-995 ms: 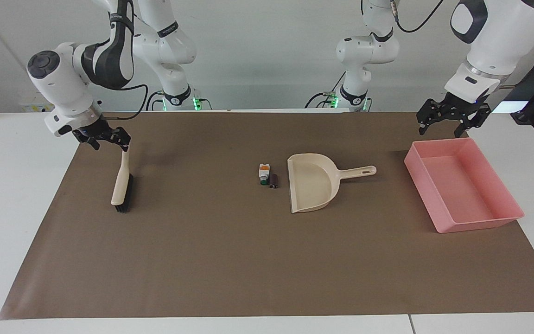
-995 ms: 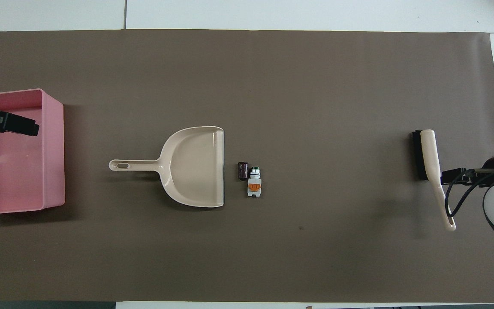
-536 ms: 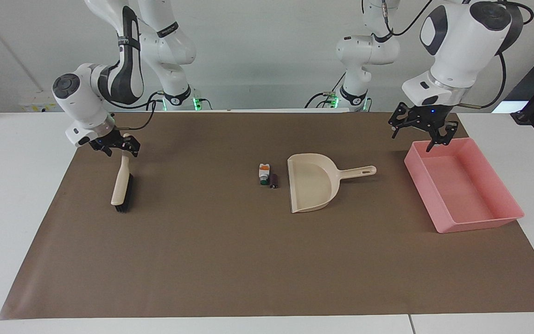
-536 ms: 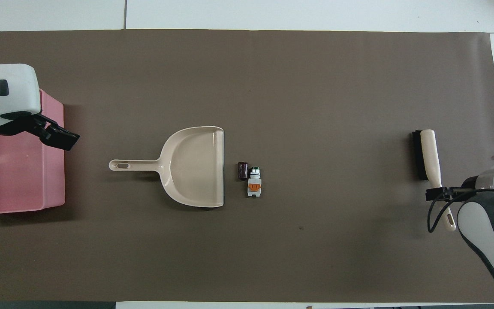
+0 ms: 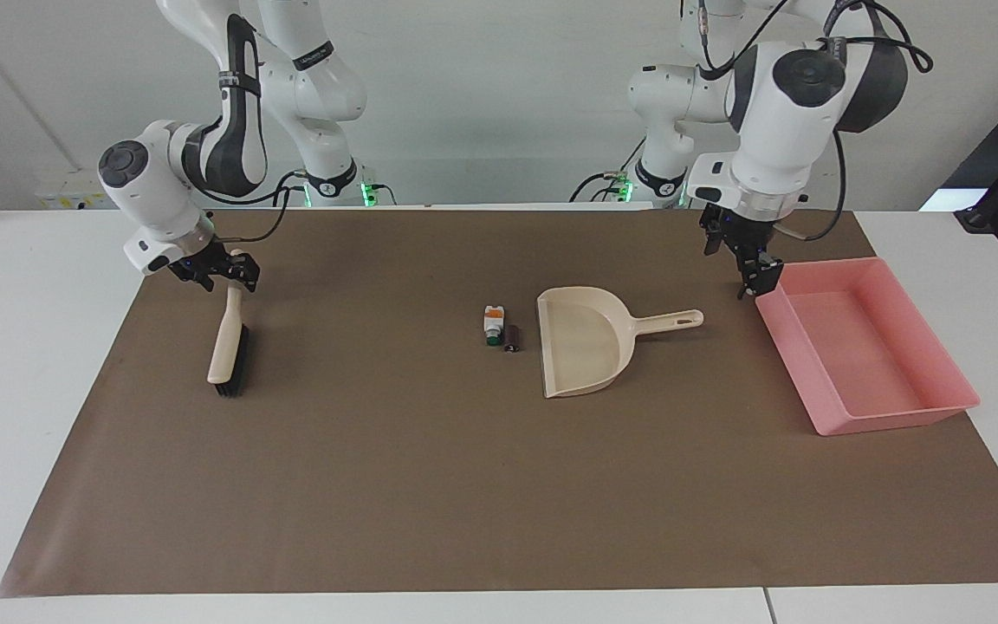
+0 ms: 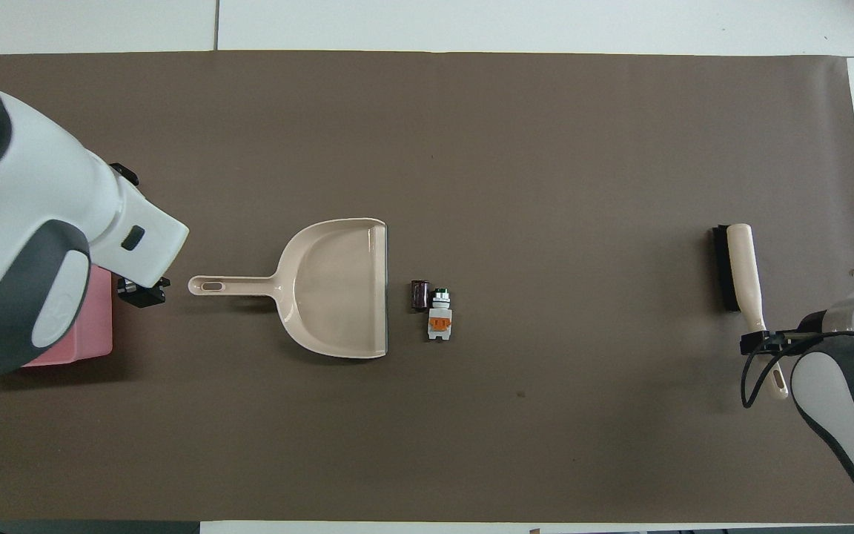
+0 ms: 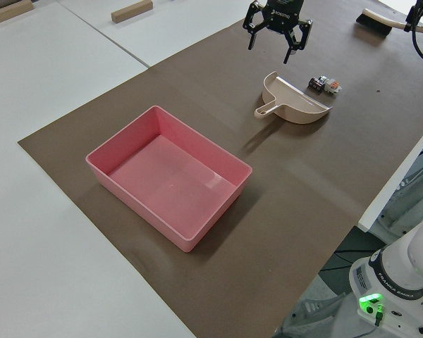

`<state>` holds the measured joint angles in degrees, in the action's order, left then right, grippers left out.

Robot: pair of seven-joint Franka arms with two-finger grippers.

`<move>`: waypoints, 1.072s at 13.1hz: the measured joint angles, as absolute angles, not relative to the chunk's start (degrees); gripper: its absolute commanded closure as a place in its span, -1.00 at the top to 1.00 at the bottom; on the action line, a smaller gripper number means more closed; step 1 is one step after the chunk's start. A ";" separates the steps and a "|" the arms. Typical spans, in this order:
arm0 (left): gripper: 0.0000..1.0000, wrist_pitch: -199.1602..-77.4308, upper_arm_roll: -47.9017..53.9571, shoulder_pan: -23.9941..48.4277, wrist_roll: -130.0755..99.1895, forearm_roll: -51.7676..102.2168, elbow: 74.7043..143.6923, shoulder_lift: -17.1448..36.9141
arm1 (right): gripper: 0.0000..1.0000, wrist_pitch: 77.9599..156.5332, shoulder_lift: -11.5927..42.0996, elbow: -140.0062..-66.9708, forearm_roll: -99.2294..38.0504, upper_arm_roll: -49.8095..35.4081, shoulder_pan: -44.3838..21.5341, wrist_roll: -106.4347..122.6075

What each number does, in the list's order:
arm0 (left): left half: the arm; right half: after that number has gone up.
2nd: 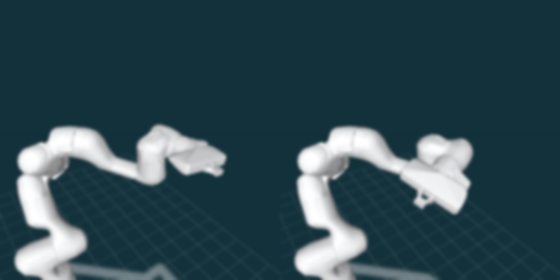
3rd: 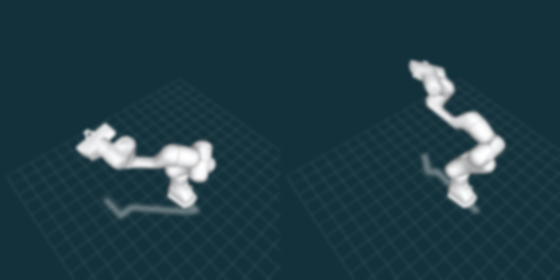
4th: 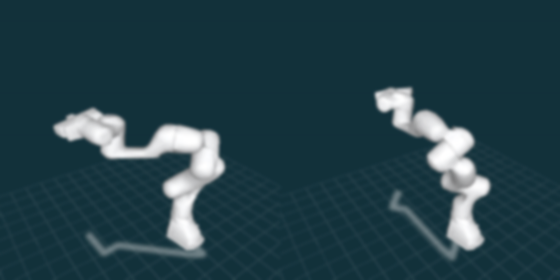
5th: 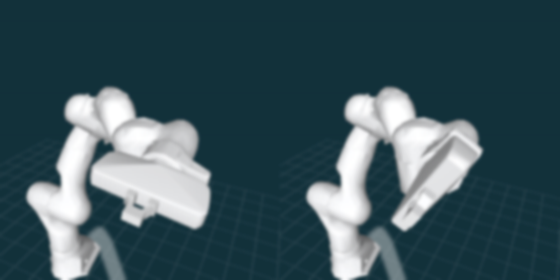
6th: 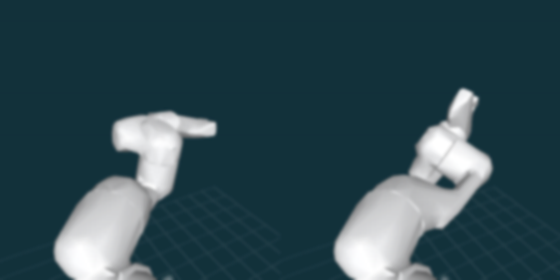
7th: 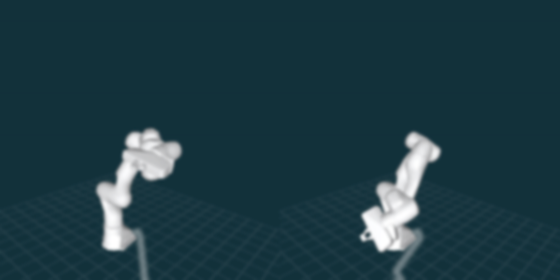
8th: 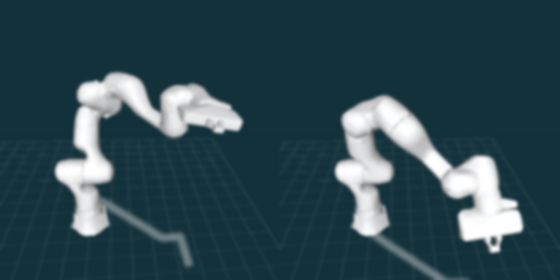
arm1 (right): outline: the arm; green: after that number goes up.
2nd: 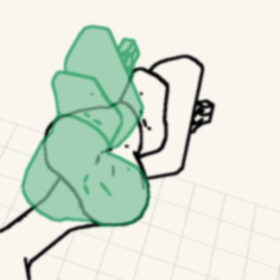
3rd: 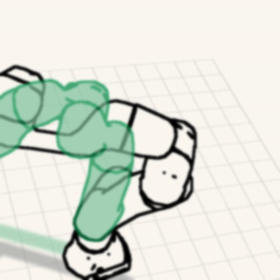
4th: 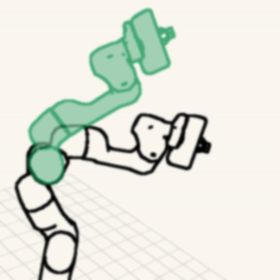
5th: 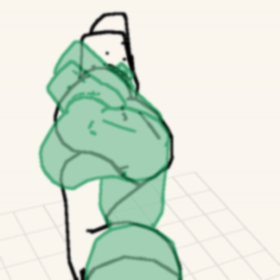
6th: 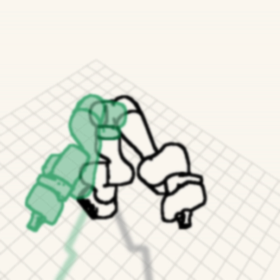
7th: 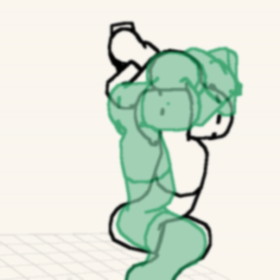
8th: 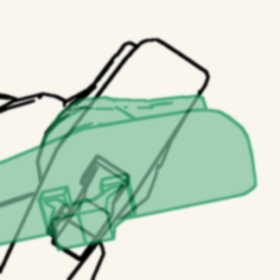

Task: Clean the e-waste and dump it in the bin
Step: 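Grasp the dustpan handle with the left gripper while the right gripper grasps the brush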

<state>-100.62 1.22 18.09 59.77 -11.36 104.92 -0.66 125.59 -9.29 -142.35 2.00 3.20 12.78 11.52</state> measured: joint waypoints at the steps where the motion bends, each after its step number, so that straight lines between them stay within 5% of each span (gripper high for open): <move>1: 0.99 -102.89 1.29 19.78 59.77 -13.41 106.57 -0.42 | 0.03 125.59 -9.29 -142.38 2.00 3.19 12.78 11.52; 4: 0.99 -107.12 1.37 21.88 60.19 -15.17 109.85 1.22 | -0.85 125.59 -9.29 -142.40 1.99 3.09 12.71 11.54; 5: 0.99 -108.41 1.38 22.62 60.26 -15.77 110.94 2.17 | -1.00 125.59 -9.29 -142.40 1.97 3.06 12.59 11.54; 14: 0.97 -118.32 1.42 26.68 48.88 -25.32 122.80 5.23 | -1.00 122.24 -9.38 -137.94 -0.36 2.54 10.28 11.11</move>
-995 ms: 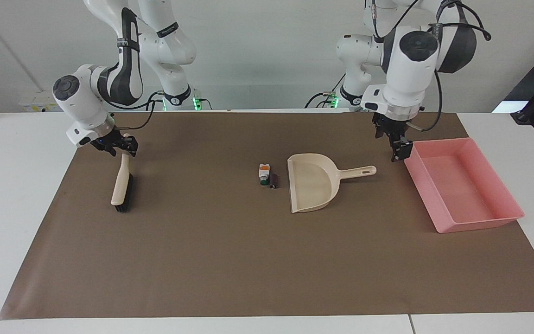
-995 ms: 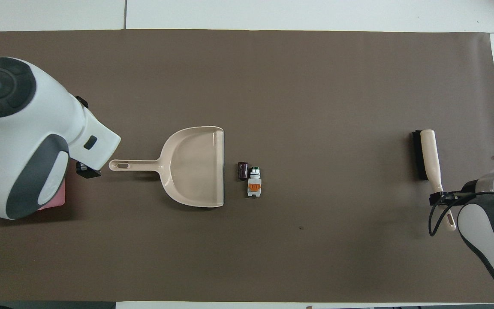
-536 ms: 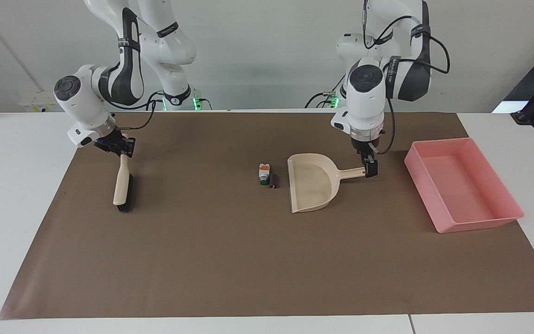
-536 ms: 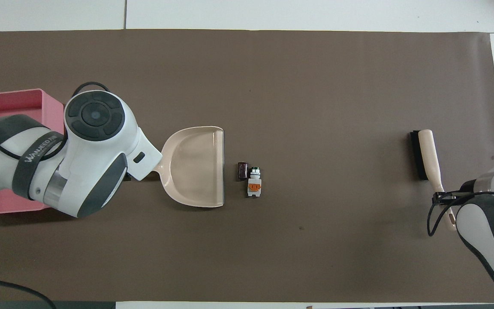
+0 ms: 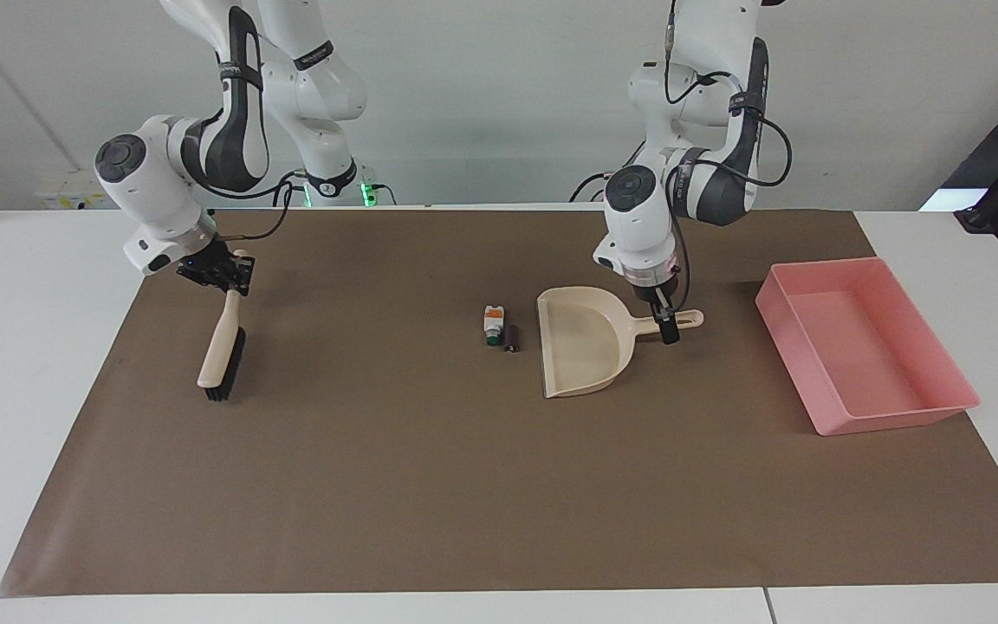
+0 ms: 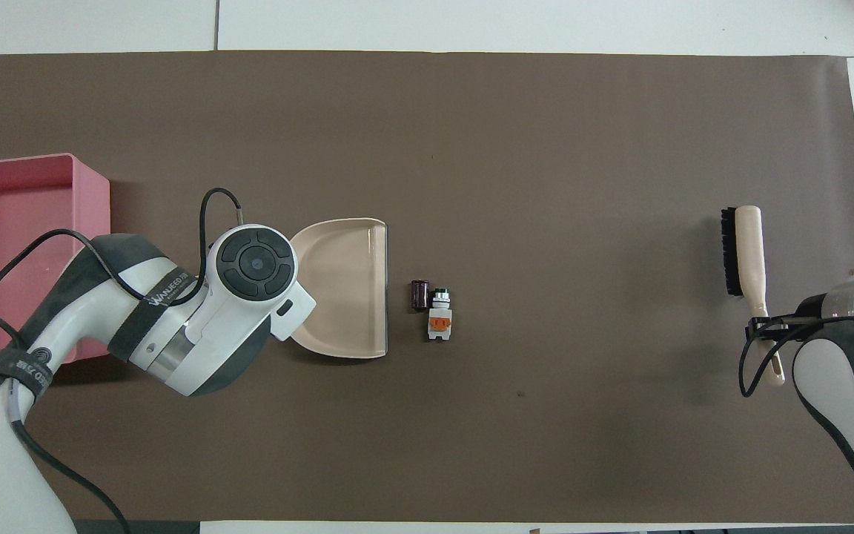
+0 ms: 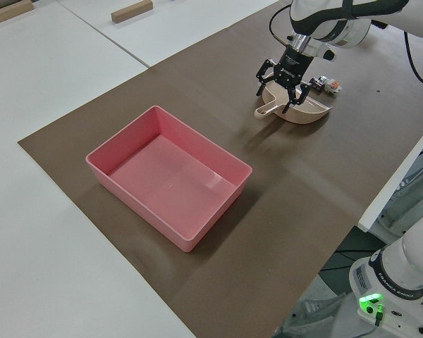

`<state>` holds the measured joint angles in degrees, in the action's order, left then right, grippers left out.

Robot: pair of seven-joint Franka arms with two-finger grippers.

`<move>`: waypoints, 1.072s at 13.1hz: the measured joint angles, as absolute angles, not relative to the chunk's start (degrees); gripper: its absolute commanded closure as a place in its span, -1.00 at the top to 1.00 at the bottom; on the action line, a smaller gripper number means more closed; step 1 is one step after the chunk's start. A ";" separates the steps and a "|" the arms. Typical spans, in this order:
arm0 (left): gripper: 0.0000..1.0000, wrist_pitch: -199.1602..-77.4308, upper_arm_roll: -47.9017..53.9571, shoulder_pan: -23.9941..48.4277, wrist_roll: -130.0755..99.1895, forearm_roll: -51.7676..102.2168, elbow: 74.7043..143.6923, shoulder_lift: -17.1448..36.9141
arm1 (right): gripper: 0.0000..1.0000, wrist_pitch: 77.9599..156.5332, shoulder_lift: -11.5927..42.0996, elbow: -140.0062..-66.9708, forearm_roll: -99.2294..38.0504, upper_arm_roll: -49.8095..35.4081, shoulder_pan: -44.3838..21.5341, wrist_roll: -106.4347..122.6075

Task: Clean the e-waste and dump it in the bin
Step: 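Carry the brush with the right gripper toward the electronic component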

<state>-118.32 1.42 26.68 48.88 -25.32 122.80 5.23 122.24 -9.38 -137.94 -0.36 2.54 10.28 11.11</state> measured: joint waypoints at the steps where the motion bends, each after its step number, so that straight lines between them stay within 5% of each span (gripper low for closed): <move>1: 0.97 -118.33 1.44 26.85 48.39 -25.56 123.25 5.24 | -1.00 120.08 -9.47 -136.34 -0.50 2.23 8.78 9.49; 8: 0.97 -119.97 1.47 27.94 43.72 -25.61 124.83 5.22 | -1.00 109.99 -9.75 -129.01 -0.43 0.53 -11.20 -3.05; 11: 0.70 -121.99 1.45 27.94 42.35 -25.61 125.53 5.21 | -1.00 108.30 -6.89 -126.99 -0.42 0.48 -18.36 -9.58; 12: 0.57 -122.35 1.42 27.94 42.16 -25.61 125.69 5.21 | -1.00 107.99 -5.26 -125.44 -0.50 0.47 -20.90 -14.21; 14: -0.21 -122.86 1.40 27.94 42.05 -25.61 125.77 5.21 | -1.00 107.92 -1.55 -121.85 -1.14 0.31 -26.13 -23.20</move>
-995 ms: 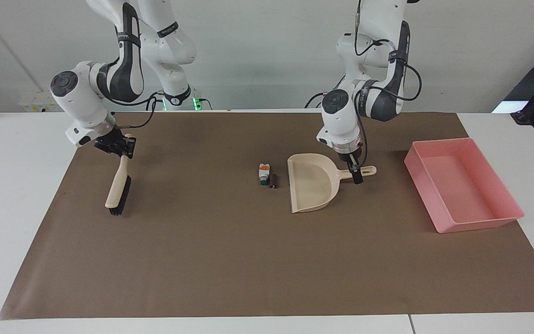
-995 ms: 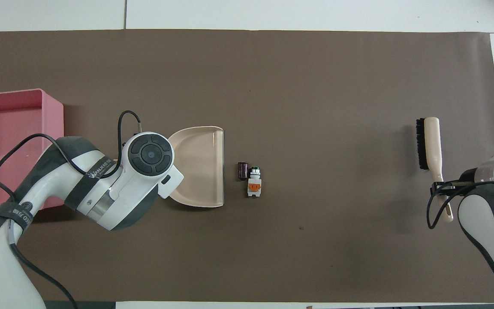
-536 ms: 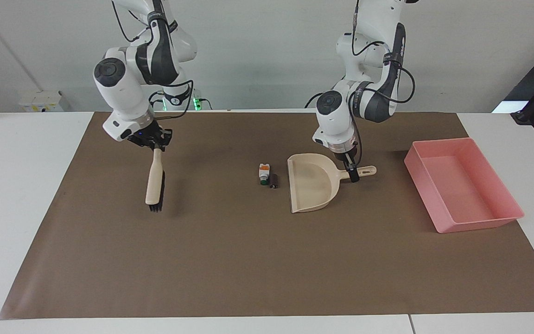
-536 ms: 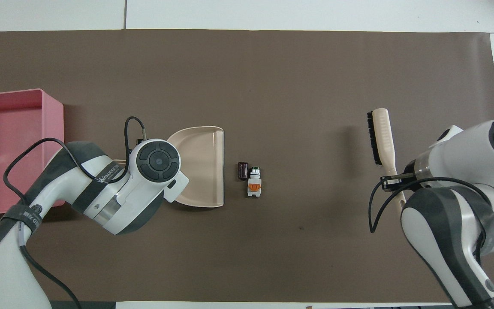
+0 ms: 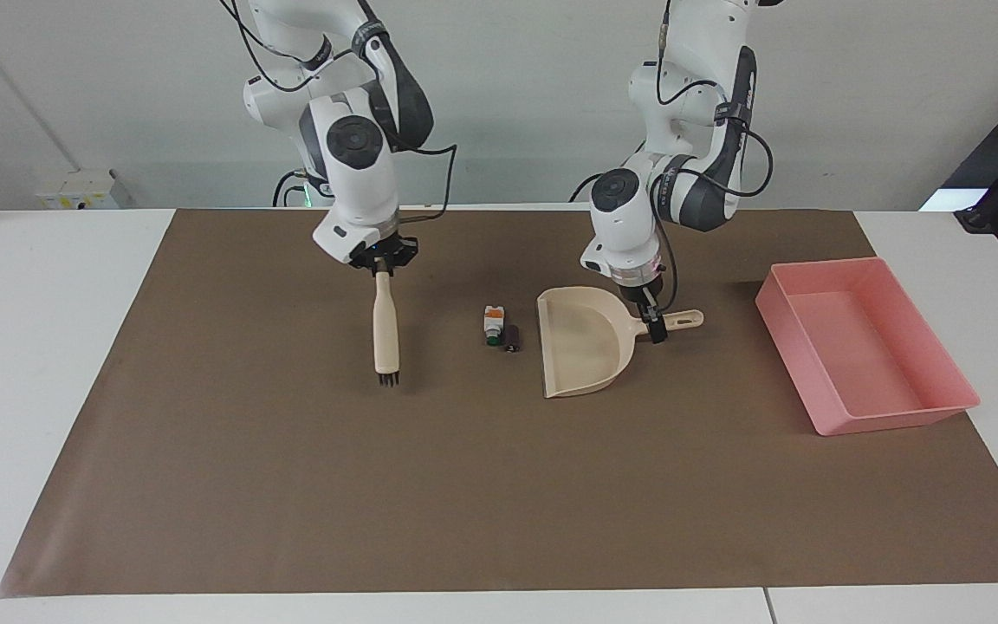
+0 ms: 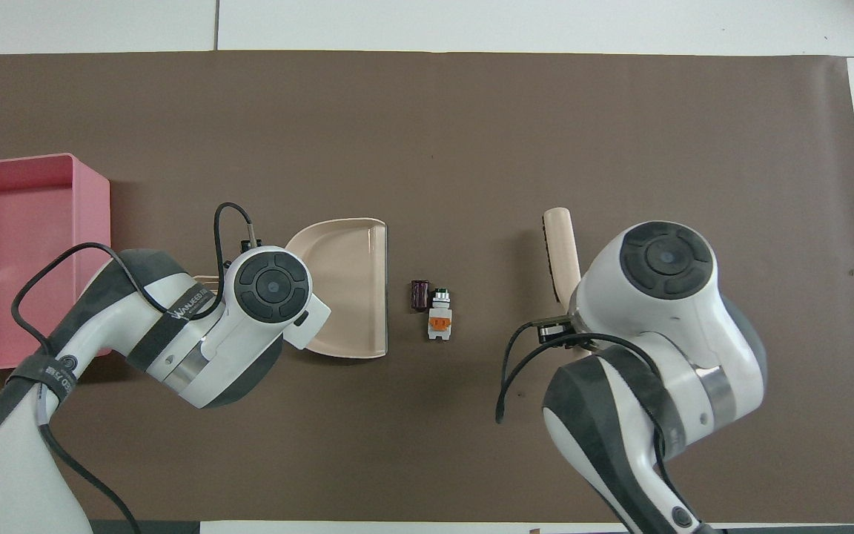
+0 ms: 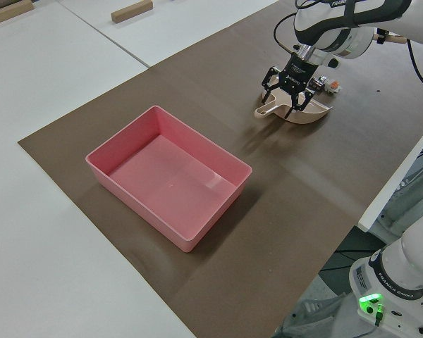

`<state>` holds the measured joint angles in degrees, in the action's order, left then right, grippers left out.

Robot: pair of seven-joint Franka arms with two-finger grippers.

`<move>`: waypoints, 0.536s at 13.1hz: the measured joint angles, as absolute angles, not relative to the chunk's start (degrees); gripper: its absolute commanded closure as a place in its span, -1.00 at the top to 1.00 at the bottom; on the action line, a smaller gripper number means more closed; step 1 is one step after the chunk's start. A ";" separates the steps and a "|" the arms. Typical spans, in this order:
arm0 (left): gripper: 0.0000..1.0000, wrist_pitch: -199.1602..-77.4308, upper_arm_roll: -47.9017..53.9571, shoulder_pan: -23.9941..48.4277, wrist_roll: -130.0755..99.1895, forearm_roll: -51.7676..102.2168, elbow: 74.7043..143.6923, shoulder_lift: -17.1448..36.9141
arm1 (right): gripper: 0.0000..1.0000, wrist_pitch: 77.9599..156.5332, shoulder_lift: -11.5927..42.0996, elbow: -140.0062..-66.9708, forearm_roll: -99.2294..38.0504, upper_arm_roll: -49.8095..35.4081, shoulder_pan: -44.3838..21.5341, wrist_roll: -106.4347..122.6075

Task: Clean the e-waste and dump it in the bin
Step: 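Carry the brush with the right gripper toward the electronic component, then sweep the component into the dustpan with the brush in the right gripper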

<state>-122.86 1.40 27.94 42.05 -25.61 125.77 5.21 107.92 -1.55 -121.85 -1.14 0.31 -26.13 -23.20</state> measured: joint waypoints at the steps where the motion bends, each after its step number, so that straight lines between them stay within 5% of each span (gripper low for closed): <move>1: -0.47 -122.87 1.40 27.94 42.05 -25.61 125.79 5.20 | -1.00 107.84 -0.17 -120.61 -2.12 0.21 -27.86 -25.73; 5: -1.00 -122.94 1.42 27.96 42.07 -25.61 125.81 5.11 | -1.00 107.74 1.72 -119.22 -5.66 0.32 -31.86 -30.94; 7: -1.00 -122.85 1.38 27.95 42.07 -25.61 125.67 5.01 | -1.00 107.74 3.75 -119.09 -5.67 0.25 -35.22 -33.58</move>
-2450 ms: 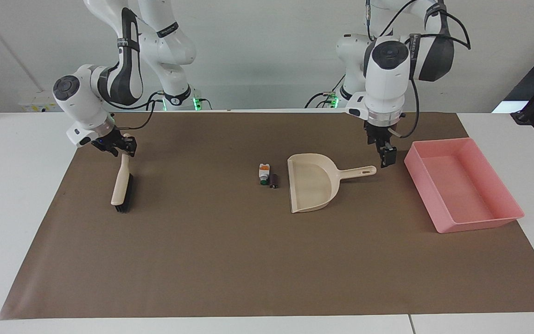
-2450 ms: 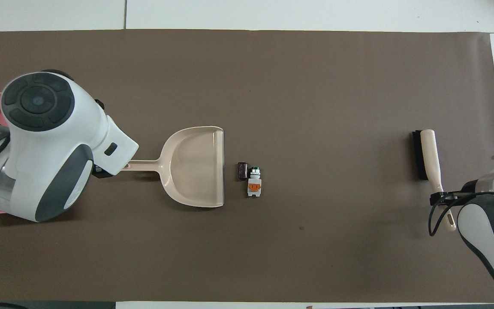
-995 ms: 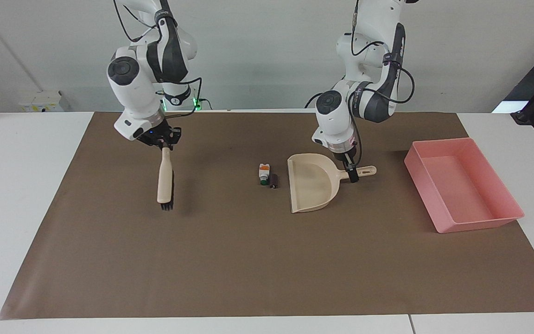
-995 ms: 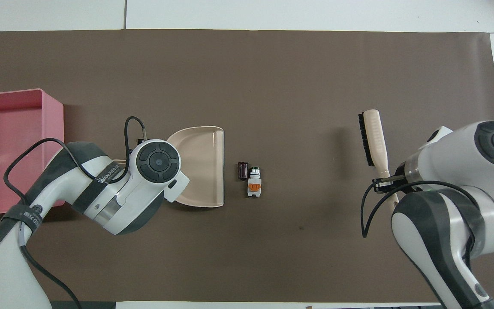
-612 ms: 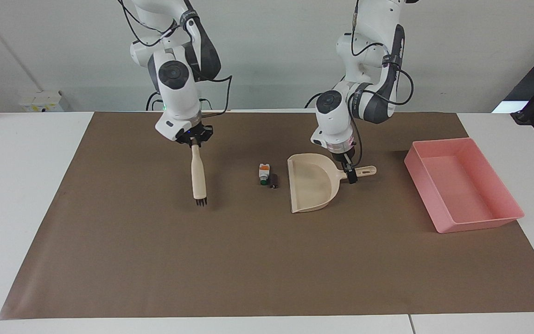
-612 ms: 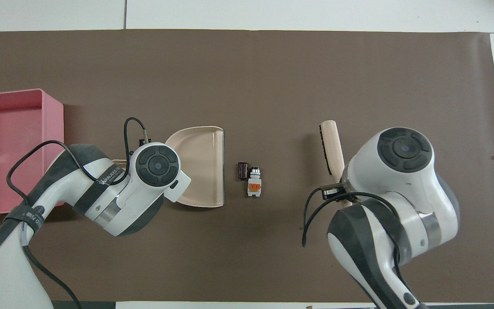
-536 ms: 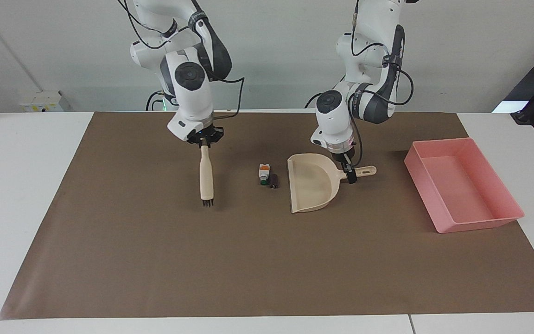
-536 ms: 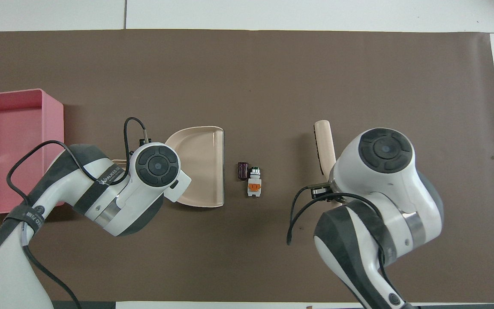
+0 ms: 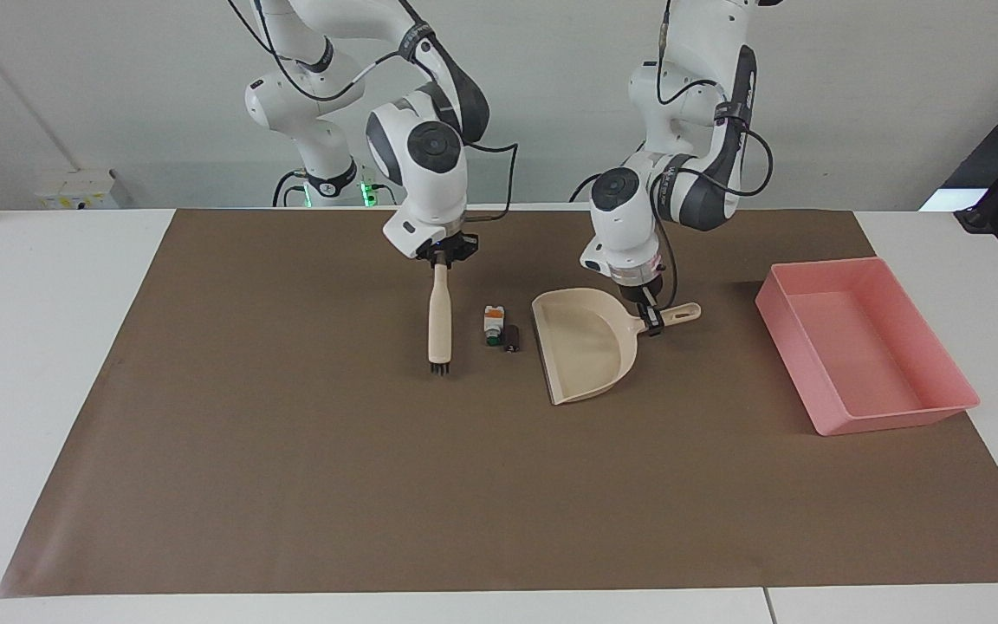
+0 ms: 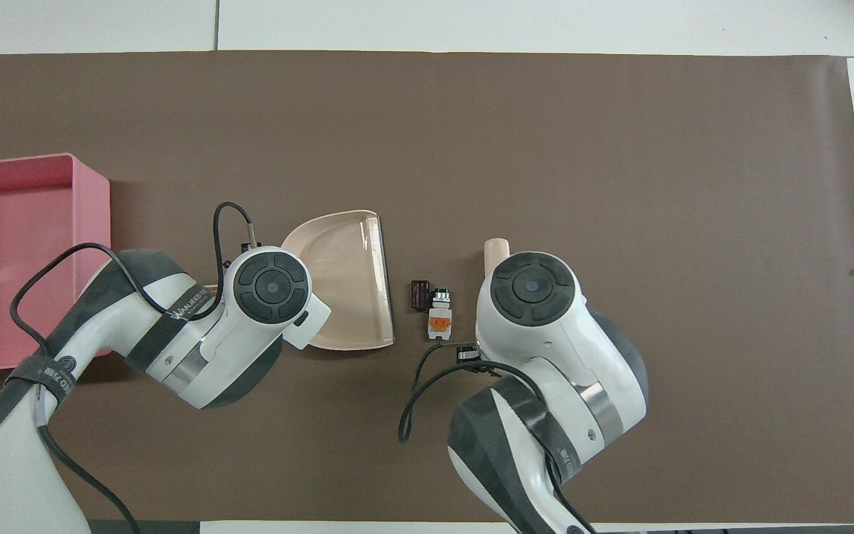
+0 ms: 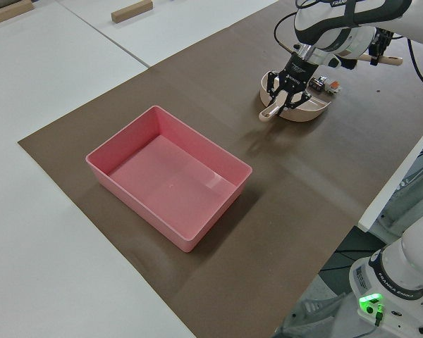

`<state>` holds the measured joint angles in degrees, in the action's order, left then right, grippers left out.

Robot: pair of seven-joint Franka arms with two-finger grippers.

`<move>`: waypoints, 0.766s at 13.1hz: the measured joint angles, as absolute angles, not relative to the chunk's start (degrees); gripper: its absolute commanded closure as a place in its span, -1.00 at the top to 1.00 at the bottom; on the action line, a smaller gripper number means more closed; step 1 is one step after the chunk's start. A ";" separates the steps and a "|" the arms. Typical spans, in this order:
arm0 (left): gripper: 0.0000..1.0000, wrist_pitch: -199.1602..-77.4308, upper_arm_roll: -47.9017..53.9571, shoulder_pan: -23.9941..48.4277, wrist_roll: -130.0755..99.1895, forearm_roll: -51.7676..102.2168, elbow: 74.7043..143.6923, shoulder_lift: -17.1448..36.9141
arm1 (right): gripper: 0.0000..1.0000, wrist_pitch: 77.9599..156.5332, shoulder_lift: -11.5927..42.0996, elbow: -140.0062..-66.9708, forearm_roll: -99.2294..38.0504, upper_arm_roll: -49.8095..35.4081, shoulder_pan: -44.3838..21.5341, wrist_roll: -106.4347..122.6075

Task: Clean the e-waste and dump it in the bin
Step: 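Sweep the component into the dustpan with the brush in the right gripper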

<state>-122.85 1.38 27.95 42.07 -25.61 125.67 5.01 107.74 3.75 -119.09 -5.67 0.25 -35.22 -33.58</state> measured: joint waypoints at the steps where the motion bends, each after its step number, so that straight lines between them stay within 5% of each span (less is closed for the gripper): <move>1: -1.00 -122.01 1.31 27.94 42.07 -25.61 125.33 4.84 | -1.00 107.76 5.00 -118.81 -5.66 0.26 -36.36 -33.95; 10: -1.00 -114.52 1.51 30.83 44.39 -25.61 123.04 4.87 | -1.00 108.83 9.57 -116.27 -5.68 0.07 -40.36 -34.13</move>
<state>-114.52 1.51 30.83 44.39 -25.61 123.04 4.87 108.83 9.57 -116.27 -5.68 0.07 -40.36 -34.13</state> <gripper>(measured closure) 0.678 0.731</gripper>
